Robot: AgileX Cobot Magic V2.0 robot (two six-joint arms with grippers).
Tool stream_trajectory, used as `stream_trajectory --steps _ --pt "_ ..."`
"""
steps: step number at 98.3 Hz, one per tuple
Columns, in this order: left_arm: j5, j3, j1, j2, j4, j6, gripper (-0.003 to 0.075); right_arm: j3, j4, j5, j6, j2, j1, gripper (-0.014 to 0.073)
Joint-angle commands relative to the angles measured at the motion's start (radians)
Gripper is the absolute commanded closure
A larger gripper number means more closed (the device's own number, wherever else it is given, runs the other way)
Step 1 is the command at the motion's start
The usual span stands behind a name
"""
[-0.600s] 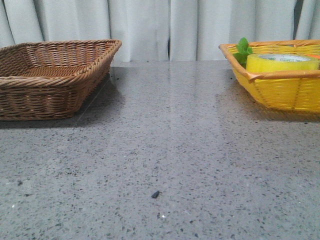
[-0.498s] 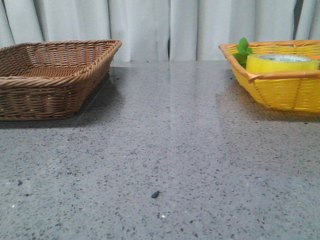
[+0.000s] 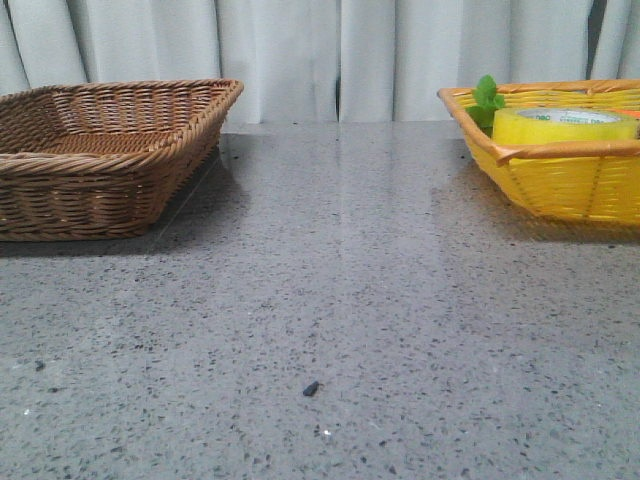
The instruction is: Transfer tape with both arms
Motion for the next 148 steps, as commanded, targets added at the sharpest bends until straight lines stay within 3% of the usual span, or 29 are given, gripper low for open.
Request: stream_trajectory --steps 1,25,42,73,86,99,148 --pt "-0.053 0.009 0.001 -0.028 -0.010 -0.001 0.0741 0.022 -0.002 -0.019 -0.006 -0.020 -0.008 0.0668" --pt "-0.053 0.009 0.001 -0.028 -0.010 -0.001 0.0741 0.022 -0.002 -0.031 -0.006 -0.020 -0.008 0.0668" --pt "-0.059 0.009 0.001 -0.028 0.011 -0.001 0.0741 0.022 -0.002 -0.171 -0.006 -0.020 -0.008 0.0668" --pt "-0.203 0.009 0.001 -0.028 -0.062 -0.001 0.0741 0.022 0.005 -0.307 -0.006 -0.020 -0.008 0.0668" --pt "-0.270 0.009 0.001 -0.028 -0.067 -0.001 0.0741 0.022 0.101 -0.328 -0.006 -0.020 -0.008 0.0668" --pt "-0.342 0.009 0.001 -0.028 -0.126 -0.003 0.0741 0.022 0.108 -0.328 -0.006 -0.020 -0.008 0.0668" --pt "-0.340 0.009 0.001 -0.028 -0.207 -0.003 0.0741 0.022 0.169 -0.325 -0.006 -0.020 -0.008 0.0668"
